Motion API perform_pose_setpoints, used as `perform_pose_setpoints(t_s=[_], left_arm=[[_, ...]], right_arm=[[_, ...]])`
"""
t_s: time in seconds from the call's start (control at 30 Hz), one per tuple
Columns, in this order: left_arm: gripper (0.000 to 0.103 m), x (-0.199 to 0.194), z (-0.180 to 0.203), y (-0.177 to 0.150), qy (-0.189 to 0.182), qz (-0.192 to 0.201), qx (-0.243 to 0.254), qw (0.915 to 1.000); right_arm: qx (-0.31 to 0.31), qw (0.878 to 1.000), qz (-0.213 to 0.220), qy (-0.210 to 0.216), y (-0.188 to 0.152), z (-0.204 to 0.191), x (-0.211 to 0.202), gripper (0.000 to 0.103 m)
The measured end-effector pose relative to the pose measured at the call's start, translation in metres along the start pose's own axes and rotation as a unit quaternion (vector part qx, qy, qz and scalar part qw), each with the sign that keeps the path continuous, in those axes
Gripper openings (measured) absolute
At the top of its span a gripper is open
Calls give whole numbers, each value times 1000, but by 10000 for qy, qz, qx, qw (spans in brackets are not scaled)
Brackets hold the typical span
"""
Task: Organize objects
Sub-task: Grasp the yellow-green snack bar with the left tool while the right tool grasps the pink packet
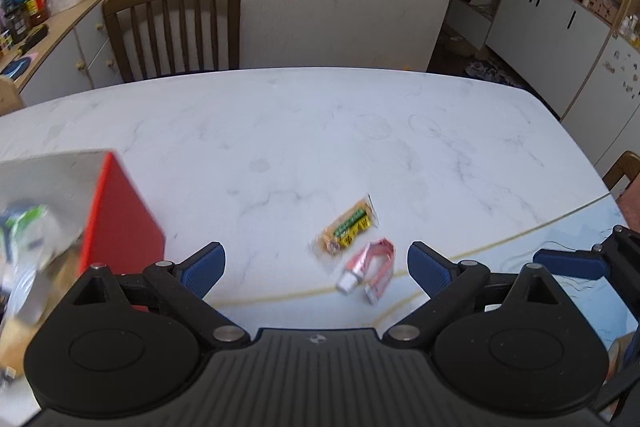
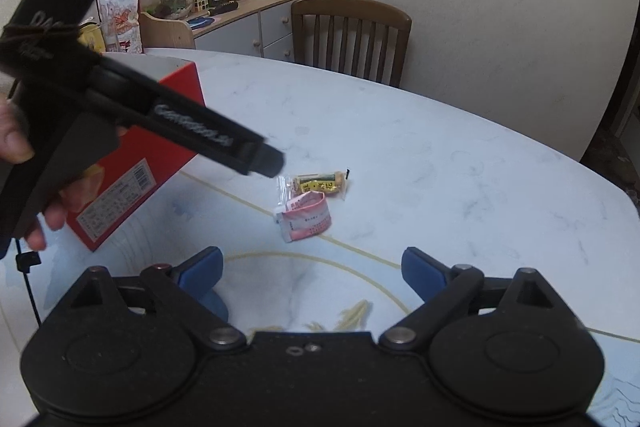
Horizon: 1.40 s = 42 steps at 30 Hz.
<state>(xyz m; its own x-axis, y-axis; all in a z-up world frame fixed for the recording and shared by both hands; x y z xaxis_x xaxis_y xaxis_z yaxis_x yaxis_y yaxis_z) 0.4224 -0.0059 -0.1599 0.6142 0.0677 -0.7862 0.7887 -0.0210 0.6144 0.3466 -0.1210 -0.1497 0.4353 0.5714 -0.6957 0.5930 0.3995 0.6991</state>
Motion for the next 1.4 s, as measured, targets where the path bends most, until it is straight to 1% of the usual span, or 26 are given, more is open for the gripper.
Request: perform_pose_setpoints(t_s=[0.27, 0.43, 0.5, 0.53, 0.63, 0.77, 1.0, 1.1, 1.23, 1.27, 1.3, 1.37, 1.4], left_arm=[[98, 43, 16, 18, -65, -151, 245, 9996], [98, 70, 24, 19, -67, -386, 453, 9982], [98, 80, 25, 16, -121, -528, 495, 9973], [98, 85, 25, 15, -124, -593, 497, 9969], [98, 93, 24, 11, -126, -691, 487, 9963], [98, 98, 25, 9, -73, -652, 576, 9962], [98, 95, 30, 1, -22, -484, 659, 9967], [98, 97, 29, 6, -9, -387, 665, 9970], [97, 94, 32, 3, -81, -269, 698, 9972], [94, 93, 32, 3, -95, -236, 705, 9972], [92, 92, 33, 3, -120, -201, 723, 9971], [75, 88, 35, 4, -99, -122, 808, 9966], [70, 87, 36, 5, -87, -97, 856, 9962]], right_arm=[[-33, 9999, -55, 94, 9, 5, 34, 96], [63, 9998, -118, 166, 7, 11, 54, 95], [171, 9996, -123, 198, 6, 13, 62, 93], [213, 9995, -133, 208, 5, 14, 65, 88], [248, 9993, -147, 232, 4, 15, 73, 87], [221, 9993, -92, 299, 4, 14, 79, 86], [235, 9994, -49, 268, -1, 13, 87, 81], [202, 9995, 6, 245, -1, 12, 89, 79], [-19, 9998, 40, 168, -3, 6, 87, 65], [-68, 9998, 44, 159, -4, 5, 86, 60], [-95, 9998, 51, 142, -4, 4, 85, 57], [-79, 9999, 67, 129, -5, 4, 83, 50], [-62, 9999, 70, 124, -5, 4, 82, 50]])
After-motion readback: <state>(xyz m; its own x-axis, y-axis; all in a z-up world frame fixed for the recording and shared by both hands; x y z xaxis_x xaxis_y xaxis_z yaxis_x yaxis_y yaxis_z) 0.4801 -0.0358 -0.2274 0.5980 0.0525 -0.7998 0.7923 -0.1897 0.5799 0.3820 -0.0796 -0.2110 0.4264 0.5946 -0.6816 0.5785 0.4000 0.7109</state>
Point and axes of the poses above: each gripper's, at about its wrist camera, not at the fingertips, and x roughly the way its jaws point, z to its right, y to its top, the point moved 10 cm from there along x, roughly the way its jaws point, and after that the axes turned 11 degrees about y, right-handed, at the moved point
